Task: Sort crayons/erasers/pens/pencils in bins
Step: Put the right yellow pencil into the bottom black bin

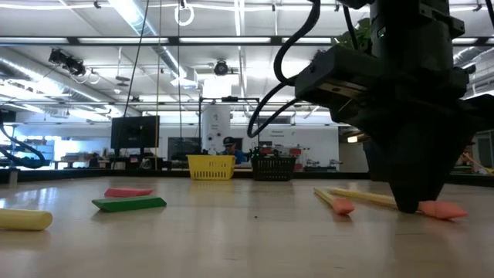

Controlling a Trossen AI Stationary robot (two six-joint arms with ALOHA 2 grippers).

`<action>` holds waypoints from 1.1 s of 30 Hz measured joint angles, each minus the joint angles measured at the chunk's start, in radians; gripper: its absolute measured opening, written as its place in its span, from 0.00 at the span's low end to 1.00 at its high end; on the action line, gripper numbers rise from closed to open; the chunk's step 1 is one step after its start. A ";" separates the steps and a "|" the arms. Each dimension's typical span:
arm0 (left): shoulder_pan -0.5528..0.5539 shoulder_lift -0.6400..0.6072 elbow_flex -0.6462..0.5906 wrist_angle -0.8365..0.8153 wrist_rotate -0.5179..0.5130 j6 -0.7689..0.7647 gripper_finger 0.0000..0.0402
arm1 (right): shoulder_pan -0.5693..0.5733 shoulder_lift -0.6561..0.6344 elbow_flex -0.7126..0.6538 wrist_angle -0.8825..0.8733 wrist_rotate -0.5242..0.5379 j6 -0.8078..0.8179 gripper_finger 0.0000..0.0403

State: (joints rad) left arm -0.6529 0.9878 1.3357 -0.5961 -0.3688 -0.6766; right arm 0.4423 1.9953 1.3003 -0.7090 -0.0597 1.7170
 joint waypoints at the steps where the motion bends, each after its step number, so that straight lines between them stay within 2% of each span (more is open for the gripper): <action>1: 0.000 0.000 0.000 0.000 -0.006 0.000 0.05 | 0.000 0.000 0.000 0.000 0.009 -0.001 0.13; 6: 0.000 0.000 0.000 0.000 -0.017 -0.008 0.02 | 0.000 0.000 0.000 0.002 0.039 -0.016 0.06; 14: 0.000 0.000 0.000 -0.002 -0.017 -0.019 0.07 | 0.002 -0.011 0.015 0.001 -0.011 -0.086 0.05; 19: 0.000 0.000 0.000 -0.013 -0.017 -0.013 0.05 | 0.023 -0.097 0.029 -0.011 -0.028 -0.097 0.05; 24: 0.000 0.000 0.000 -0.026 -0.017 -0.008 0.03 | 0.044 -0.244 0.029 -0.085 -0.058 -0.075 0.05; 27: 0.000 0.000 0.000 -0.033 -0.017 0.002 0.04 | 0.062 -0.345 0.029 -0.165 -0.143 -0.063 0.05; 33: 0.000 0.000 0.000 -0.034 -0.016 0.053 0.07 | 0.073 -0.536 0.029 -0.387 -0.462 -0.063 0.05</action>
State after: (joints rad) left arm -0.6529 0.9882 1.3357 -0.6304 -0.3851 -0.6232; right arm 0.5157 1.4595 1.3296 -1.0964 -0.5221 1.6537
